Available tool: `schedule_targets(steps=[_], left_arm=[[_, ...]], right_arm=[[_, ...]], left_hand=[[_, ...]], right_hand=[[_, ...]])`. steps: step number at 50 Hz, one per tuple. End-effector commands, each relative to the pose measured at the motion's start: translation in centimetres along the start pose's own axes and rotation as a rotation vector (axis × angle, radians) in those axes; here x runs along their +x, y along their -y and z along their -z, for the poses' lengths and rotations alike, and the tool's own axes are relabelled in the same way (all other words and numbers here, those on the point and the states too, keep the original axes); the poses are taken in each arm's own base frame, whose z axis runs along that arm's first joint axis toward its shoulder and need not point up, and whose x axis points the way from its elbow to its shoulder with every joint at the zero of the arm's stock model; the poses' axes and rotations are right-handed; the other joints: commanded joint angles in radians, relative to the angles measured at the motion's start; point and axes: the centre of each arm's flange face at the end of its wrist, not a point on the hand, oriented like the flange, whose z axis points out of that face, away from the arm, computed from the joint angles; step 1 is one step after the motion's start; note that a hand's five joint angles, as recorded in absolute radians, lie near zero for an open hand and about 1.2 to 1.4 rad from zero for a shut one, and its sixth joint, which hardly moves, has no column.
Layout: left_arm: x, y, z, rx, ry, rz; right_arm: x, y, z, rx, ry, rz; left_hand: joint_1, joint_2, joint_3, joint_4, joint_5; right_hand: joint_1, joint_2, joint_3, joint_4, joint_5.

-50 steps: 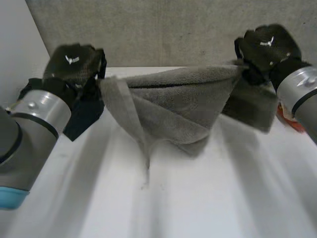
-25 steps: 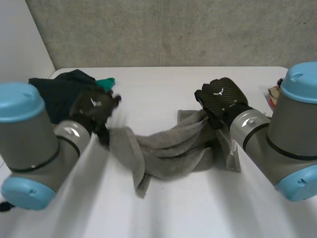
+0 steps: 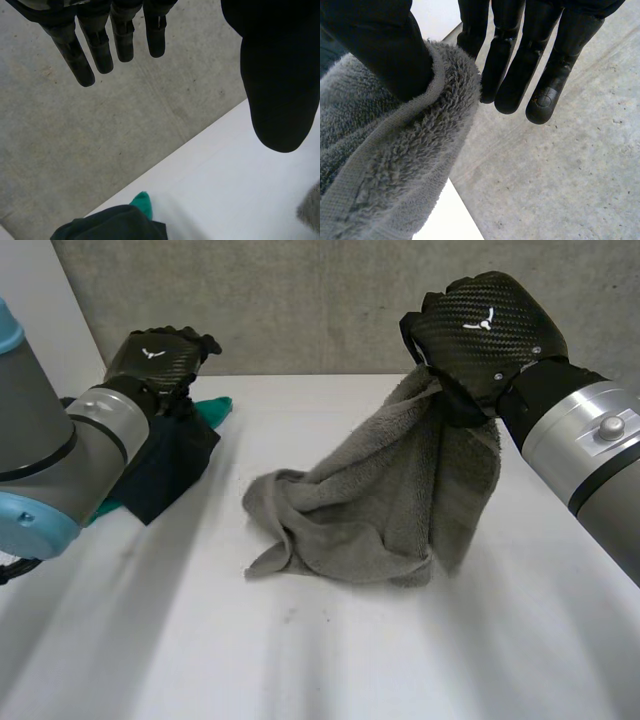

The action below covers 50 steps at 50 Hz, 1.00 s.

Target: Fold the laundry.

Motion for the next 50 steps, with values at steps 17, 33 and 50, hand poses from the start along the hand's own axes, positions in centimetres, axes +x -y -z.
schedule_targets(steps=[17, 33, 50], left_arm=[[7.7, -5.1, -1.6, -0.095, -0.401, 0.136], [10.4, -10.8, -2.6, -0.228, -0.462, 0.17], [2.9, 1.2, -9.6, 0.385, 0.07, 0.017]], right_arm=[[-0.6, 1.2, 0.7, 0.025, 0.026, -0.011], [-2.6, -3.7, 0.7, -0.151, 0.092, -0.045], [5.3, -8.5, -12.4, 0.002, -0.306, -0.078]], left_hand=[[0.02, 0.02, 0.018, 0.026, 0.031], [1.136, 1.136, 1.133, 1.141, 1.146], [1.136, 1.136, 1.133, 1.141, 1.146]], right_hand=[[0.406, 0.216, 0.216, 0.212, 0.239], [0.406, 0.216, 0.216, 0.212, 0.239], [0.406, 0.216, 0.216, 0.212, 0.239]])
